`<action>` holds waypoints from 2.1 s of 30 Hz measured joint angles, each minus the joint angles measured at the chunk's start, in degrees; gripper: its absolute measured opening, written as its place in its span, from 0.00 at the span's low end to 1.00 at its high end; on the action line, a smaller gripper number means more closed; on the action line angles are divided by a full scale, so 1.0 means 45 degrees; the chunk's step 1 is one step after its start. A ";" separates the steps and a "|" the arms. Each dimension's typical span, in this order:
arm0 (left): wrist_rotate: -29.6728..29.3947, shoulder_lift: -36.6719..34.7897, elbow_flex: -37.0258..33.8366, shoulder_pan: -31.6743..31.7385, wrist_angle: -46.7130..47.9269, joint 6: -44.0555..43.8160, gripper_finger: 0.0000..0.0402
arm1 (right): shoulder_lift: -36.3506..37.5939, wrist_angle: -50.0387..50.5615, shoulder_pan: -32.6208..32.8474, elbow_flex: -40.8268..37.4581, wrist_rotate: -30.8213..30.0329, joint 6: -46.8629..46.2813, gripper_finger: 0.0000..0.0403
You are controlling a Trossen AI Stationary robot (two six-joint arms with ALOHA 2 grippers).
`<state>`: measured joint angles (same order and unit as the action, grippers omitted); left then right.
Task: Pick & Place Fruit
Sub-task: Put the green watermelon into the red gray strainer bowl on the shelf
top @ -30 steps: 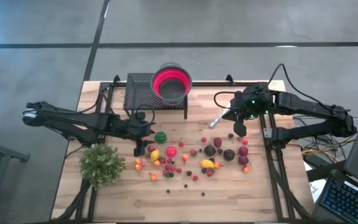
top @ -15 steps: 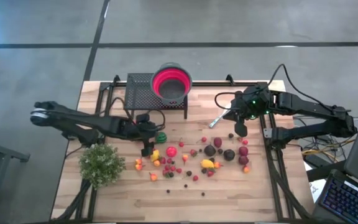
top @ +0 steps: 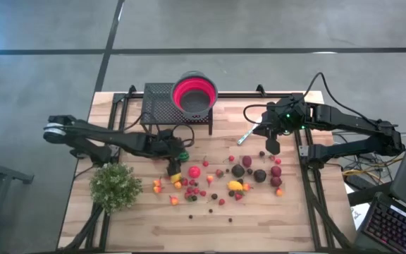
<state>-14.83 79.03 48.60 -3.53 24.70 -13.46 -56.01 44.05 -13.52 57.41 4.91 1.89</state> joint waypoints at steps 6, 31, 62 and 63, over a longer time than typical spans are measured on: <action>0.0010 0.0632 0.0000 0.0014 -0.0067 -0.0037 0.75 | 0.0000 -0.0003 -0.0010 0.0000 -0.0249 0.0054 0.12; -0.0052 0.2352 0.0029 0.0009 -0.1227 -0.0110 0.75 | 0.0000 -0.0206 0.0000 -0.0664 -0.0471 -0.0092 0.23; 0.0801 0.2538 0.0355 0.0014 0.0118 -0.0022 0.92 | 0.0000 -0.0330 0.0000 -0.0690 -0.0461 -0.0398 0.12; 0.0801 0.2538 0.0355 0.0014 0.0127 -0.0022 0.92 | 0.0000 -0.0330 -0.0002 -0.0690 -0.0461 -0.0394 0.12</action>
<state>-11.22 90.45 50.19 -3.46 25.27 -13.56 -56.01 42.57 -13.53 54.30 2.83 0.12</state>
